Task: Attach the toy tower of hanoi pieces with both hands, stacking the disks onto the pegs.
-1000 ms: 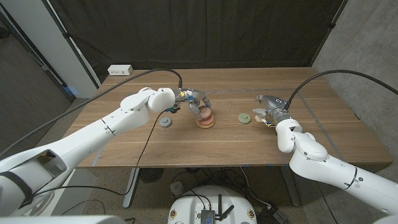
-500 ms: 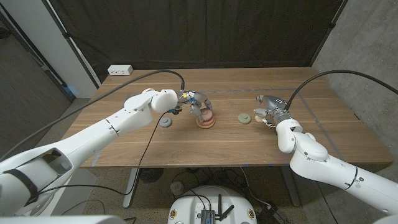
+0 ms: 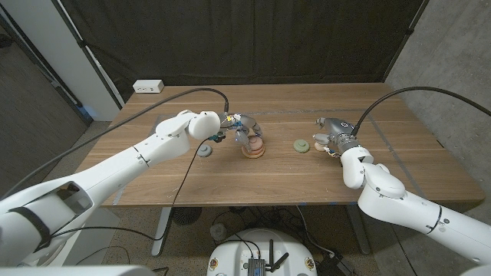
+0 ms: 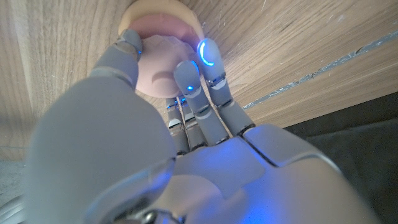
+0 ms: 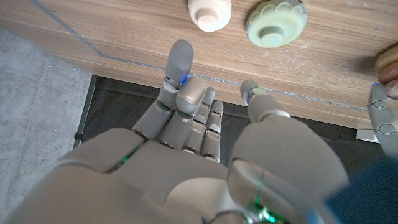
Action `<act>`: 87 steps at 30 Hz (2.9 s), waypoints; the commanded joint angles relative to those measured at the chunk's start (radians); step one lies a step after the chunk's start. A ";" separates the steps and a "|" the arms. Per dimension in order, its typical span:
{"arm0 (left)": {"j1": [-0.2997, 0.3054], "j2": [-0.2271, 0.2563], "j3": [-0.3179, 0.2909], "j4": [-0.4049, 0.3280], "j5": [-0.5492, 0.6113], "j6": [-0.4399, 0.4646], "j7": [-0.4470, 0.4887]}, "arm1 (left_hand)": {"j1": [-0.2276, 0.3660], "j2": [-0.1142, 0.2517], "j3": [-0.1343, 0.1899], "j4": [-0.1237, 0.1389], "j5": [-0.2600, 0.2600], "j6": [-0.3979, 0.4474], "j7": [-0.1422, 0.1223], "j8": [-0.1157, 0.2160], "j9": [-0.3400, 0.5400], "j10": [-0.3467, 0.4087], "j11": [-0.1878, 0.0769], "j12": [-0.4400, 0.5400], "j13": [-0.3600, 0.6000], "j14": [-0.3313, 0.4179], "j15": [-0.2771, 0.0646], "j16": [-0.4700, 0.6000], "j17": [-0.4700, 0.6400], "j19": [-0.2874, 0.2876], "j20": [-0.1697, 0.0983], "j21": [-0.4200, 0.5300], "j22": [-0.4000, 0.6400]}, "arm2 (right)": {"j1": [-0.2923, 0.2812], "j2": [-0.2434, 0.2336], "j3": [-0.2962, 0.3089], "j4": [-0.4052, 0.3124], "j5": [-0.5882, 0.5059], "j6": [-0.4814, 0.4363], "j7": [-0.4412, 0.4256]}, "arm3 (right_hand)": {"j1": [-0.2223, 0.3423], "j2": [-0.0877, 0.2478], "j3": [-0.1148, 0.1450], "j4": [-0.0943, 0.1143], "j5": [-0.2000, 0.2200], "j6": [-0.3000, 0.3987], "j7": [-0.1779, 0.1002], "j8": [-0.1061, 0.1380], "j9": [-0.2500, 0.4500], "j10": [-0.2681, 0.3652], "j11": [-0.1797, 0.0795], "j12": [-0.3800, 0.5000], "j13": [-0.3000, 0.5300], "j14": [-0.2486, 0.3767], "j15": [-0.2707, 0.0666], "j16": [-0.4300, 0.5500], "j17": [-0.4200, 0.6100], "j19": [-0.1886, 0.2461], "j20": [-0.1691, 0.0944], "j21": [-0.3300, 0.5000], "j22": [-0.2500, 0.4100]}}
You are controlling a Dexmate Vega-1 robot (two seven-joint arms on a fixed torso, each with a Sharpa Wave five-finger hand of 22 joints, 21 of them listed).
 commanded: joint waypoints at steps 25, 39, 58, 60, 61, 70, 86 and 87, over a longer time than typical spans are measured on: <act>-0.004 0.005 0.016 -0.007 0.009 0.017 -0.013 | -0.004 0.011 -0.014 0.005 0.007 0.003 0.001 -0.013 0.005 0.102 -0.104 -0.010 0.139 0.006 -0.009 -0.023 0.010 0.006 -0.107 0.002 0.000 | -0.009 -0.012 0.003 -0.014 0.006 -0.001 -0.007 | -0.008 0.010 0.010 0.002 0.008 0.015 0.005 0.001 0.000 0.018 0.000 0.005 0.005 0.001 -0.035 -0.002 -0.003 0.011 -0.071 -0.002 0.003; -0.043 0.003 0.047 -0.018 0.070 0.021 -0.090 | -0.084 -0.010 -0.049 0.020 0.002 -0.108 0.014 -0.057 0.003 -0.036 -0.082 -0.034 0.139 -0.048 -0.009 -0.078 -0.039 -0.047 -0.104 -0.024 -0.006 | -0.020 -0.013 0.013 -0.018 0.016 0.004 -0.016 | -0.009 0.012 0.012 0.002 0.009 0.019 0.007 0.002 0.000 0.023 0.000 0.005 0.006 0.008 -0.035 0.005 0.003 0.012 -0.071 -0.003 0.002; -0.047 0.003 0.051 -0.045 0.119 0.045 -0.142 | -0.141 -0.032 -0.087 0.022 -0.009 -0.259 0.035 -0.077 -0.004 -0.204 -0.046 -0.039 0.130 -0.109 -0.008 -0.097 -0.070 -0.104 -0.100 -0.043 -0.006 | -0.025 -0.014 0.015 -0.018 0.024 0.006 -0.022 | -0.011 0.013 0.015 0.002 0.011 0.025 0.006 0.003 -0.001 0.029 0.000 0.006 0.008 0.012 -0.035 0.011 0.005 0.014 -0.071 -0.002 0.003; -0.044 0.005 0.049 -0.050 0.126 0.049 -0.140 | -0.143 -0.034 -0.089 0.021 -0.009 -0.271 0.034 -0.078 -0.005 -0.215 -0.044 -0.040 0.129 -0.111 -0.008 -0.097 -0.069 -0.105 -0.101 -0.043 -0.006 | -0.024 -0.013 0.014 -0.018 0.023 0.004 -0.023 | -0.011 0.013 0.015 0.002 0.011 0.026 0.006 0.003 -0.001 0.029 -0.001 0.006 0.008 0.012 -0.034 0.011 0.005 0.014 -0.071 -0.002 0.003; -0.042 0.005 0.047 -0.051 0.127 0.050 -0.138 | -0.144 -0.035 -0.090 0.020 -0.010 -0.276 0.033 -0.078 -0.005 -0.221 -0.043 -0.040 0.129 -0.115 -0.008 -0.099 -0.071 -0.107 -0.101 -0.043 -0.005 | -0.024 -0.013 0.014 -0.018 0.022 0.004 -0.023 | -0.011 0.014 0.015 0.002 0.011 0.025 0.006 0.003 -0.001 0.030 -0.001 0.006 0.009 0.012 -0.034 0.012 0.005 0.014 -0.071 -0.002 0.003; -0.032 0.014 0.037 -0.068 0.138 0.064 -0.146 | -0.152 -0.037 -0.097 0.019 -0.011 -0.305 0.039 -0.072 -0.008 -0.245 -0.034 -0.032 0.125 -0.130 -0.008 -0.099 -0.072 -0.112 -0.102 -0.043 -0.004 | -0.016 -0.010 0.006 -0.017 0.017 0.000 -0.018 | -0.012 0.014 0.016 0.002 0.012 0.027 0.007 0.003 -0.001 0.033 0.000 0.006 0.009 0.013 -0.034 0.013 0.005 0.016 -0.071 0.000 0.005; 0.038 0.061 -0.026 -0.142 0.135 0.132 -0.091 | -0.160 -0.032 -0.100 0.019 -0.013 -0.299 0.042 -0.060 -0.012 -0.240 -0.033 -0.021 0.121 -0.138 -0.008 -0.096 -0.072 -0.116 -0.102 -0.043 -0.005 | -0.009 -0.007 0.012 -0.008 0.021 0.024 -0.023 | -0.014 0.013 0.017 0.002 0.013 0.026 0.007 0.002 -0.001 0.033 -0.001 0.005 0.011 0.008 -0.035 0.010 0.000 0.015 -0.071 -0.002 0.003; 0.043 0.064 -0.029 -0.147 0.136 0.138 -0.089 | -0.160 -0.031 -0.100 0.019 -0.012 -0.299 0.042 -0.059 -0.012 -0.240 -0.034 -0.020 0.121 -0.140 -0.008 -0.098 -0.074 -0.117 -0.102 -0.045 -0.005 | -0.008 -0.008 0.012 -0.007 0.022 0.027 -0.019 | -0.015 0.013 0.017 0.002 0.013 0.026 0.006 0.002 -0.001 0.034 -0.001 0.005 0.011 0.008 -0.035 0.011 0.001 0.015 -0.071 -0.002 0.003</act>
